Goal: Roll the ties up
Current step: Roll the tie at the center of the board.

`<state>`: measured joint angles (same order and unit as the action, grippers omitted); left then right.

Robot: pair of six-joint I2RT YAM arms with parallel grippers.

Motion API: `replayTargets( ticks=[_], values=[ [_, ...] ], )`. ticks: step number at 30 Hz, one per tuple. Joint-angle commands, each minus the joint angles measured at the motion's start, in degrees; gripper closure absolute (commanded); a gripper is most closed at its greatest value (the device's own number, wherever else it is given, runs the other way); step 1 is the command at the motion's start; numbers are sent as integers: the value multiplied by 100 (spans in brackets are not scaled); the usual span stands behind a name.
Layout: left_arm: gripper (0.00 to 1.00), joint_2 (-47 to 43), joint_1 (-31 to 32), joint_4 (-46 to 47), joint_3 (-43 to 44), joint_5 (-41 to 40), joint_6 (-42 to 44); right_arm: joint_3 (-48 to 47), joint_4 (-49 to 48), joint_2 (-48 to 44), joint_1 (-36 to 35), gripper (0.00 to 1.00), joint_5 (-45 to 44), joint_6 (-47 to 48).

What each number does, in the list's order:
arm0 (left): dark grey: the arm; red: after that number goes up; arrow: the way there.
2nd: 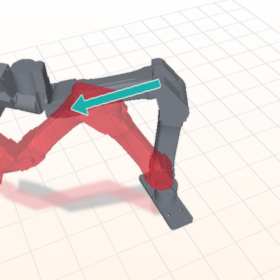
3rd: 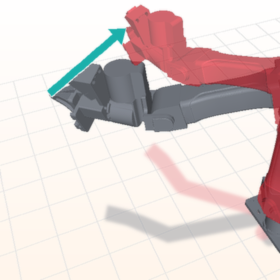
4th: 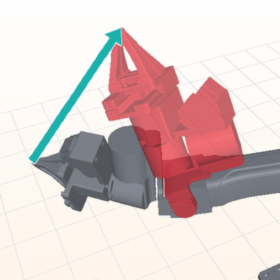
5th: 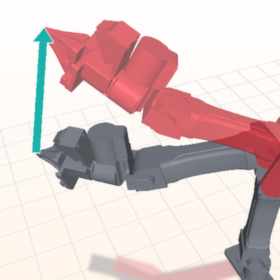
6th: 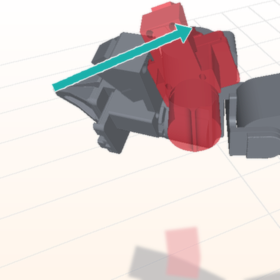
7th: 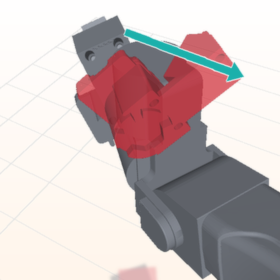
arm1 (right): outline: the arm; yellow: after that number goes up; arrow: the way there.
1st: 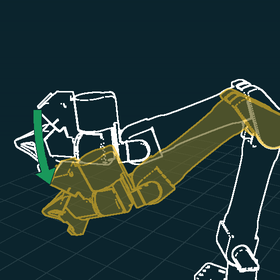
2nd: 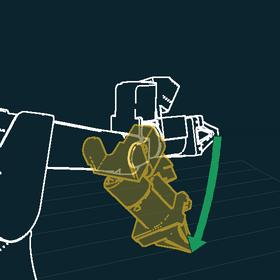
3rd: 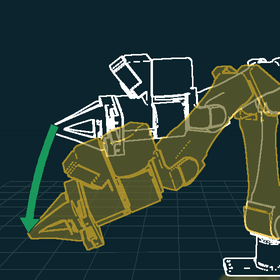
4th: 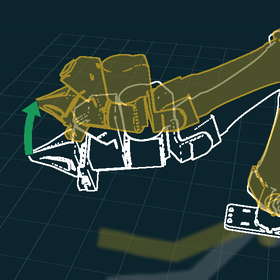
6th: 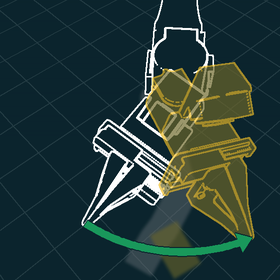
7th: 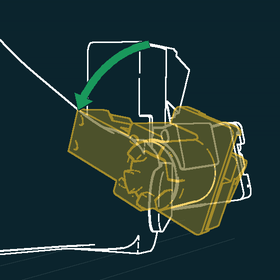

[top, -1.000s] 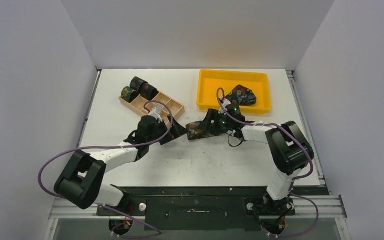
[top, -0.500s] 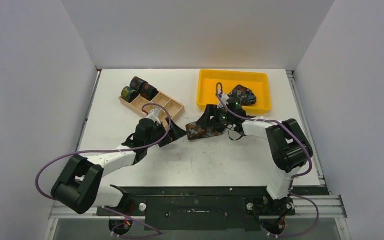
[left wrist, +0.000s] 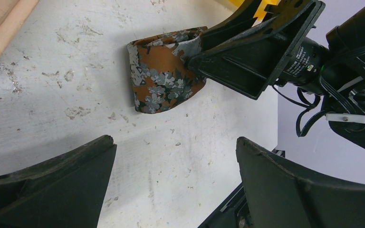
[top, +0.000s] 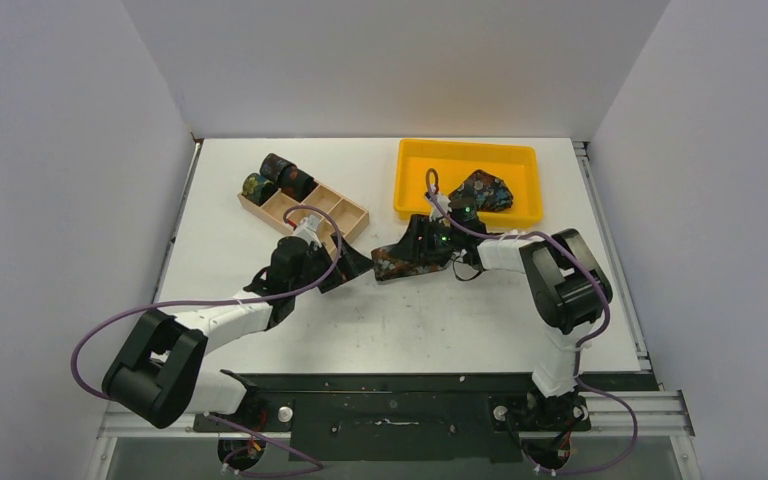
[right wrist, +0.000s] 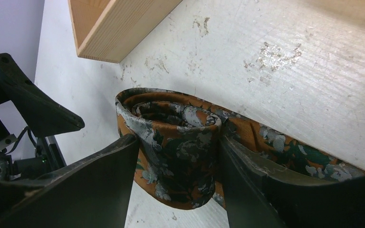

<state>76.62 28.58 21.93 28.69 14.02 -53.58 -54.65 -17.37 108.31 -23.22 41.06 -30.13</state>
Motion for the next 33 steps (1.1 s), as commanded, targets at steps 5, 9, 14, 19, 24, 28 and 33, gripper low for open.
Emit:
replayTargets(
  ticks=[5, 9, 14, 19, 24, 28, 33],
  values=[
    [2, 64, 25, 380, 49, 125, -21, 208, -643, -28, -46, 49, 198, -693],
    [2, 59, 26, 377, 40, 114, -25, 503, -1054, -7, -59, 54, 206, -1308],
    [2, 72, 25, 368, 23, 142, -29, 818, -1529, 50, -30, 56, 281, -2097],
    [2, 164, 27, 353, 33, 180, -17, 1039, -1775, 60, -40, 57, 253, -2546],
    [2, 461, 32, 156, 238, 359, 52, 1139, -1569, 52, -38, 58, 41, -2341],
    [2, 788, 34, 23, 487, 566, 115, 1216, -1454, 61, -38, 58, -52, -2156],
    [1, 1103, 34, -441, 965, 639, 348, 1299, -1324, 49, -47, 59, -130, -1956]
  ],
)
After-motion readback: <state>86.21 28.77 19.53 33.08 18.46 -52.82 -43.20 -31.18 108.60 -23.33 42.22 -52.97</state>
